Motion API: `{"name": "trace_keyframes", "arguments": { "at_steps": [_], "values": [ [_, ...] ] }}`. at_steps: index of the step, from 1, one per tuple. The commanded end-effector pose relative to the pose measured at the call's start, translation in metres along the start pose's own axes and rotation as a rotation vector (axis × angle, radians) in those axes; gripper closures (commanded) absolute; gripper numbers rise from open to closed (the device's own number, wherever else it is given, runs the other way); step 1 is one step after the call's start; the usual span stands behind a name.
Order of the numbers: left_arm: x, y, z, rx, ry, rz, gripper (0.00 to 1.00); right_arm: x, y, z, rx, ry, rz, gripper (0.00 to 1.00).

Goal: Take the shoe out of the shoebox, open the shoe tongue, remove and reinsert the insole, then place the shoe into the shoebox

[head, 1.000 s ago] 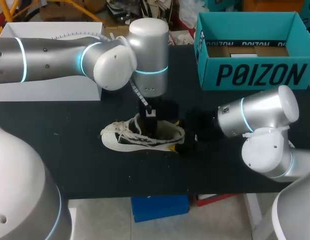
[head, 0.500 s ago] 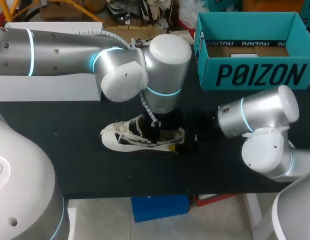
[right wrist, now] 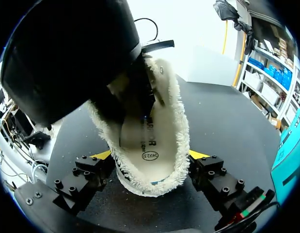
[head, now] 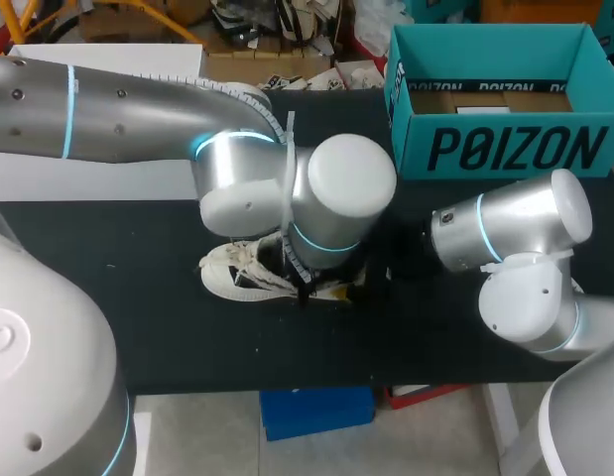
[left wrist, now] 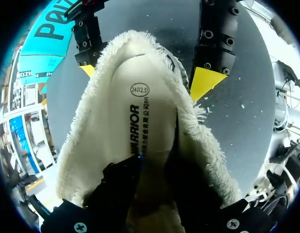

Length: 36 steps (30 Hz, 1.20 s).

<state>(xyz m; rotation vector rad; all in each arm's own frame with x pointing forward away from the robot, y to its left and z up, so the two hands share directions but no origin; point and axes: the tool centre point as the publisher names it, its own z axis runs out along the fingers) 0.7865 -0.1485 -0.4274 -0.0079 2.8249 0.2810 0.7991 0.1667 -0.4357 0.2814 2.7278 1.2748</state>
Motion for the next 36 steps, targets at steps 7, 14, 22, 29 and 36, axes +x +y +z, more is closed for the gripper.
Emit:
{"name": "trace_keyframes", "arguments": {
  "at_steps": [7, 14, 22, 29, 36],
  "values": [
    [-0.008, 0.007, 0.056, 0.012, -0.228, -0.056, 0.67, -0.001, -0.002, 0.0, 0.002, -0.002, 0.002, 1.0],
    [-0.03, 0.006, 0.054, 0.057, -0.328, -0.109, 0.65, -0.001, -0.002, 0.0, 0.002, -0.002, 0.002, 1.0],
    [-0.046, 0.002, 0.058, 0.088, -0.374, -0.125, 0.67, -0.001, -0.002, 0.0, 0.002, -0.002, 0.002, 1.0],
    [-0.052, 0.001, 0.058, 0.122, -0.313, -0.145, 1.0, -0.001, -0.002, 0.0, 0.002, -0.002, 0.002, 1.0],
    [-0.04, 0.0, 0.046, 0.152, -0.231, -0.14, 1.0, -0.001, -0.002, 0.0, 0.002, -0.002, 0.002, 1.0]
  ]
}}
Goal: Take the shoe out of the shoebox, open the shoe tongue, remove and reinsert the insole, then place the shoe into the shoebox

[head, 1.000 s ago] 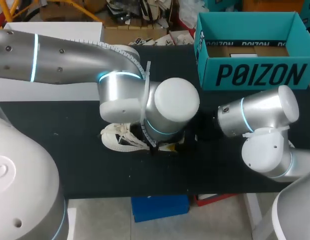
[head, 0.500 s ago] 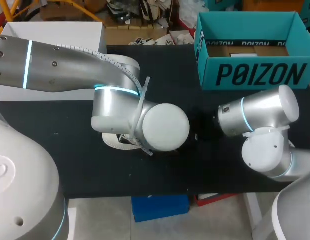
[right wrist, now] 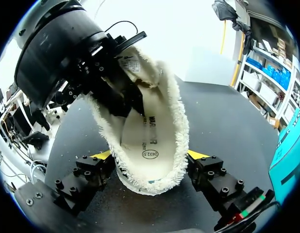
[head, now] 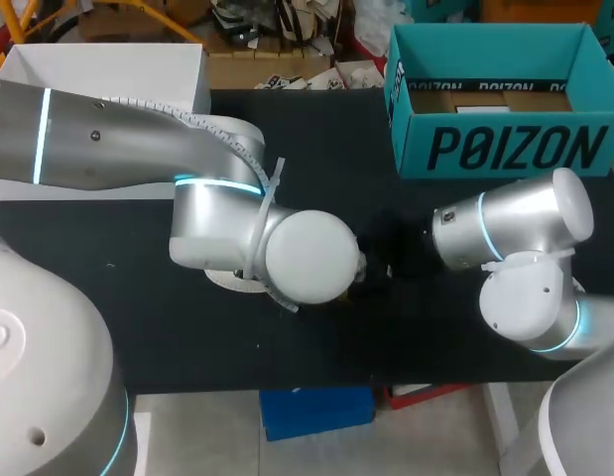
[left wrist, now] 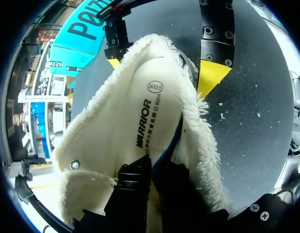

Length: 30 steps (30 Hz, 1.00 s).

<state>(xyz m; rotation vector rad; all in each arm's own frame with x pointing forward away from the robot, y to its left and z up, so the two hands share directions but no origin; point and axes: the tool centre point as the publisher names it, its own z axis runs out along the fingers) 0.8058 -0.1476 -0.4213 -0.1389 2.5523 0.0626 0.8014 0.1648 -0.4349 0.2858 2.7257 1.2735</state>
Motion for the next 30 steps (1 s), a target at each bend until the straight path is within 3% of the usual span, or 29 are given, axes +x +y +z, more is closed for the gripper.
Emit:
{"name": "trace_keyframes", "arguments": {
  "at_steps": [1, 9, 17, 30],
  "values": [
    [-0.006, 0.003, 0.046, 0.028, 0.052, 0.003, 1.0, 0.002, -0.002, 0.002, 0.002, 0.001, 0.0, 1.0],
    [-0.001, 0.003, 0.015, 0.08, 0.171, 0.001, 1.0, 0.002, -0.002, 0.002, 0.002, 0.001, 0.0, 1.0],
    [0.001, 0.008, -0.02, 0.11, 0.201, -0.015, 1.0, 0.002, -0.002, 0.002, 0.002, 0.001, 0.0, 1.0],
    [-0.01, 0.019, -0.047, 0.125, 0.216, -0.053, 1.0, 0.002, -0.002, 0.002, 0.002, 0.001, 0.0, 1.0]
  ]
}}
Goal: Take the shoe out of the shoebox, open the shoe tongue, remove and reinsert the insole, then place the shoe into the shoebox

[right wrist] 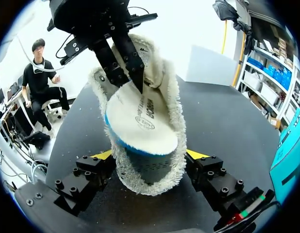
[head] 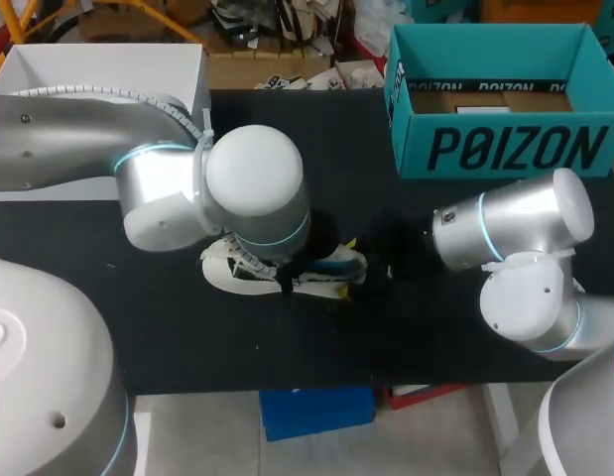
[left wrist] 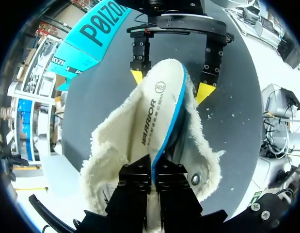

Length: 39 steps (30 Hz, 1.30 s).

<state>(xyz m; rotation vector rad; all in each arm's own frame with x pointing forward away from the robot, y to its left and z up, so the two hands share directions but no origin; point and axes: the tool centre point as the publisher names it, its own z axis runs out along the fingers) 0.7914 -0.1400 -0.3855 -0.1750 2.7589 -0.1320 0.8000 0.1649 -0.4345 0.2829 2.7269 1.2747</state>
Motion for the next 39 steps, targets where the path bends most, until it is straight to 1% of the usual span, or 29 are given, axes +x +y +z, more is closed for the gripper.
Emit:
{"name": "trace_keyframes", "arguments": {
  "at_steps": [1, 5, 11, 16, 21, 22, 23, 24, 25, 26, 27, 28, 29, 30, 34, 35, 39],
  "values": [
    [0.001, 0.009, -0.012, 0.006, -0.001, 0.0, 1.0, 0.0, -0.002, 0.002, 0.003, -0.001, 0.001, 1.0],
    [0.004, 0.008, -0.014, 0.021, 0.003, 0.005, 1.0, 0.0, -0.002, 0.002, 0.003, -0.001, 0.001, 1.0],
    [0.006, -0.008, -0.012, 0.044, 0.002, 0.034, 1.0, 0.0, -0.002, 0.002, 0.003, -0.001, 0.001, 1.0],
    [0.008, -0.024, -0.003, 0.053, 0.001, 0.063, 1.0, 0.0, -0.002, 0.002, 0.003, -0.001, 0.001, 1.0],
    [0.011, -0.033, 0.005, 0.052, 0.009, 0.078, 1.0, 0.0, -0.002, 0.002, 0.003, -0.001, 0.001, 1.0],
    [0.011, -0.035, 0.007, 0.051, 0.01, 0.079, 0.98, 0.0, -0.002, 0.002, 0.003, -0.001, 0.001, 1.0],
    [0.011, -0.035, 0.008, 0.049, 0.011, 0.081, 0.93, 0.0, -0.002, 0.002, 0.003, -0.001, 0.001, 1.0],
    [0.012, -0.035, 0.009, 0.048, 0.012, 0.082, 0.86, 0.0, -0.002, 0.002, 0.003, -0.001, 0.001, 1.0],
    [0.012, -0.035, 0.009, 0.044, 0.011, 0.085, 0.76, 0.0, -0.002, 0.002, 0.003, -0.001, 0.001, 1.0],
    [0.012, -0.035, 0.01, 0.041, 0.007, 0.088, 0.56, 0.0, -0.002, 0.002, 0.003, -0.001, 0.001, 1.0],
    [0.013, -0.035, 0.01, 0.041, 0.002, 0.091, 0.25, 0.0, -0.002, 0.002, 0.003, -0.001, 0.001, 1.0],
    [0.014, -0.034, 0.009, 0.042, -0.015, 0.092, 0.05, 0.0, -0.002, 0.002, 0.003, -0.001, 0.001, 1.0],
    [0.015, -0.034, 0.009, 0.04, -0.03, 0.097, 0.0, 0.0, -0.002, 0.002, 0.003, -0.001, 0.001, 1.0],
    [0.016, -0.034, 0.008, 0.041, -0.038, 0.101, 0.0, 0.0, -0.002, 0.002, 0.003, -0.001, 0.001, 1.0],
    [0.02, -0.034, 0.008, 0.043, -0.076, 0.118, 0.03, 0.0, -0.002, 0.002, 0.003, -0.001, 0.001, 1.0],
    [0.02, -0.035, 0.008, 0.048, -0.08, 0.123, 0.05, 0.0, -0.002, 0.002, 0.003, -0.001, 0.001, 1.0],
    [0.021, -0.041, 0.008, 0.066, -0.091, 0.143, 0.07, 0.0, -0.002, 0.002, 0.003, -0.001, 0.001, 1.0]
  ]
}}
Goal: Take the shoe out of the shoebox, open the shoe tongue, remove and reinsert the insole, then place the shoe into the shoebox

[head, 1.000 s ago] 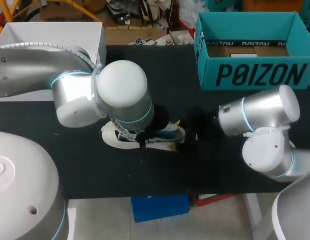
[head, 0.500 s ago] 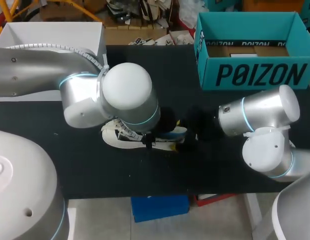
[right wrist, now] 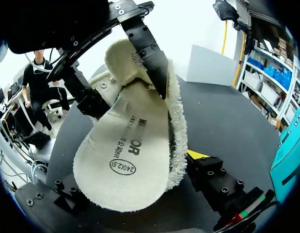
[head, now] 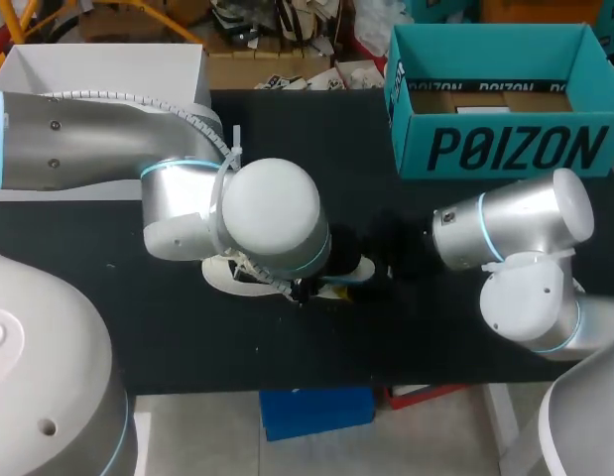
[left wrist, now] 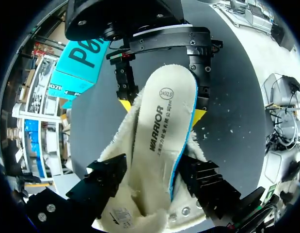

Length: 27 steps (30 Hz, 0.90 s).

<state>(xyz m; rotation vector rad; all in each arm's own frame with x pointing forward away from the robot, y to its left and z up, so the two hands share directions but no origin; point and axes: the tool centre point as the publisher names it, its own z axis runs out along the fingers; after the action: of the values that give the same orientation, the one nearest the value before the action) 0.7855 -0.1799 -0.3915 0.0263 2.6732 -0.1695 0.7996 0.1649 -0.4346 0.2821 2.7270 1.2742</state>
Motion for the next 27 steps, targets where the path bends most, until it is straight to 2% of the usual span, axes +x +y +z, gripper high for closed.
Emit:
{"name": "trace_keyframes", "arguments": {
  "at_steps": [1, 3, 18, 22, 24, 27],
  "values": [
    [0.007, -0.006, 0.001, 0.012, -0.015, 0.011, 0.08, 0.0, -0.002, 0.002, 0.002, -0.001, 0.002, 1.0],
    [0.007, -0.009, 0.0, 0.025, -0.017, 0.017, 0.11, 0.0, -0.002, 0.002, 0.002, -0.001, 0.002, 1.0],
    [-0.002, -0.036, 0.008, 0.079, -0.036, 0.073, 0.51, 0.0, -0.002, 0.002, 0.002, -0.001, 0.002, 1.0],
    [-0.002, -0.039, 0.008, 0.09, -0.033, 0.079, 0.72, 0.0, -0.002, 0.002, 0.002, -0.001, 0.002, 1.0],
    [-0.002, -0.039, 0.007, 0.092, -0.031, 0.08, 1.0, 0.0, -0.002, 0.002, 0.002, -0.001, 0.002, 1.0],
    [0.0, -0.035, 0.002, 0.095, -0.028, 0.08, 1.0, 0.0, -0.002, 0.002, 0.002, -0.001, 0.002, 1.0]
  ]
}}
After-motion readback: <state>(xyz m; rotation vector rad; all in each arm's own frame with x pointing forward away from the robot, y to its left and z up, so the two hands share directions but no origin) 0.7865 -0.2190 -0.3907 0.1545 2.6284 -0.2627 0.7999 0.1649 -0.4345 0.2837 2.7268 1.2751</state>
